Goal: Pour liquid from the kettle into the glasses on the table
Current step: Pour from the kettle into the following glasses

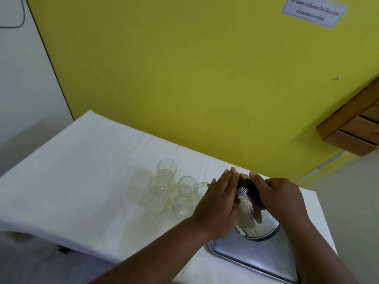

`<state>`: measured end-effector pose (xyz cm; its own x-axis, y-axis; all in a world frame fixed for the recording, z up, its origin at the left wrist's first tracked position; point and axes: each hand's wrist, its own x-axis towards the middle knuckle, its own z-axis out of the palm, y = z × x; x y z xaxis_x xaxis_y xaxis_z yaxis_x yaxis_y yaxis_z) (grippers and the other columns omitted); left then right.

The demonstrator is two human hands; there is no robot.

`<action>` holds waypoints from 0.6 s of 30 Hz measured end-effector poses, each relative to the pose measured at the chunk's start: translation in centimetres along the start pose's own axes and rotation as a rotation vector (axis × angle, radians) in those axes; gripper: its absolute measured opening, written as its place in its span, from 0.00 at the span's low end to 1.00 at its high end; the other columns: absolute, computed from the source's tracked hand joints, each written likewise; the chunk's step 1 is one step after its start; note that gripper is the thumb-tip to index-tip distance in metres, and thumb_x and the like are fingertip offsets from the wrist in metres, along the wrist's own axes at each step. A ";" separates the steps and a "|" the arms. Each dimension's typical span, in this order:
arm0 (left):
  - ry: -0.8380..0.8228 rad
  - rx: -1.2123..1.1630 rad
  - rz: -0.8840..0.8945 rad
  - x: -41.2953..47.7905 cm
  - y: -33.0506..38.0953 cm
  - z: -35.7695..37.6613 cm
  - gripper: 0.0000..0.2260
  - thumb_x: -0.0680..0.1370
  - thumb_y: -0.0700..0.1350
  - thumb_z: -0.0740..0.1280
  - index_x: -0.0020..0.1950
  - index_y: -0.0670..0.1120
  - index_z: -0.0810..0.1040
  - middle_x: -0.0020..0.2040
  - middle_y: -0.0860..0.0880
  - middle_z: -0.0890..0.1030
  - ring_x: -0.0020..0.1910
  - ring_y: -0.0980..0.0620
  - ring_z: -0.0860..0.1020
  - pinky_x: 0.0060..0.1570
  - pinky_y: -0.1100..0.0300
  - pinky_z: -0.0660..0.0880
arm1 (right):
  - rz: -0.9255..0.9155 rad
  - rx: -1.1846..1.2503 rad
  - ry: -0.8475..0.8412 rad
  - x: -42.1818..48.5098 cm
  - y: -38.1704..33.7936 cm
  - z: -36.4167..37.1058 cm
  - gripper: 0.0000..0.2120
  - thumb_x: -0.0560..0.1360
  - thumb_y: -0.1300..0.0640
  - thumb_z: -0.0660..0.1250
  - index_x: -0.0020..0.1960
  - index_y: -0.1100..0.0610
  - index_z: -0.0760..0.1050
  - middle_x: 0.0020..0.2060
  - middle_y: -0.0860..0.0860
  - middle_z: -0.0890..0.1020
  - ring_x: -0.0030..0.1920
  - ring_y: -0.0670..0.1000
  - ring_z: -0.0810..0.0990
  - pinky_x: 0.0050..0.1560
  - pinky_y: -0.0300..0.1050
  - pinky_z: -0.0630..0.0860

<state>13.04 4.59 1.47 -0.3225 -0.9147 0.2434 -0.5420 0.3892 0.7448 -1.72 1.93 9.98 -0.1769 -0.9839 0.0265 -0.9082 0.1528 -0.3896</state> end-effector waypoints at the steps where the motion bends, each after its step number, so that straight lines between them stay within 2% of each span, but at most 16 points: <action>1: 0.001 0.001 0.001 0.0 0.0 0.0 0.33 0.75 0.43 0.51 0.80 0.42 0.47 0.81 0.47 0.48 0.79 0.51 0.44 0.76 0.46 0.49 | 0.000 0.003 0.001 0.0 0.0 0.0 0.34 0.76 0.35 0.59 0.27 0.62 0.77 0.23 0.59 0.81 0.30 0.58 0.80 0.35 0.47 0.75; 8: 0.001 0.002 0.010 0.0 0.2 0.0 0.34 0.75 0.40 0.55 0.80 0.42 0.47 0.81 0.47 0.47 0.79 0.51 0.44 0.76 0.46 0.48 | 0.010 0.019 0.011 -0.1 0.2 -0.1 0.34 0.75 0.35 0.59 0.27 0.63 0.78 0.23 0.59 0.81 0.29 0.57 0.80 0.35 0.47 0.75; 13: 0.004 0.006 0.016 -0.1 0.5 0.0 0.33 0.74 0.45 0.48 0.80 0.42 0.47 0.81 0.47 0.47 0.79 0.52 0.44 0.77 0.49 0.46 | 0.002 0.020 0.027 -0.1 0.6 0.0 0.35 0.75 0.34 0.59 0.29 0.65 0.78 0.24 0.60 0.81 0.30 0.58 0.81 0.36 0.49 0.77; 18: 0.012 0.017 0.028 -0.1 0.6 0.1 0.33 0.74 0.45 0.49 0.80 0.42 0.48 0.81 0.47 0.48 0.79 0.51 0.44 0.77 0.49 0.46 | 0.004 0.055 0.046 -0.3 1.0 0.0 0.35 0.75 0.35 0.59 0.28 0.65 0.77 0.22 0.59 0.80 0.29 0.57 0.80 0.35 0.47 0.75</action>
<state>12.65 4.90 1.82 -0.3286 -0.9047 0.2712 -0.5460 0.4163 0.7271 -2.57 2.36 9.60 -0.1993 -0.9777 0.0668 -0.8854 0.1505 -0.4398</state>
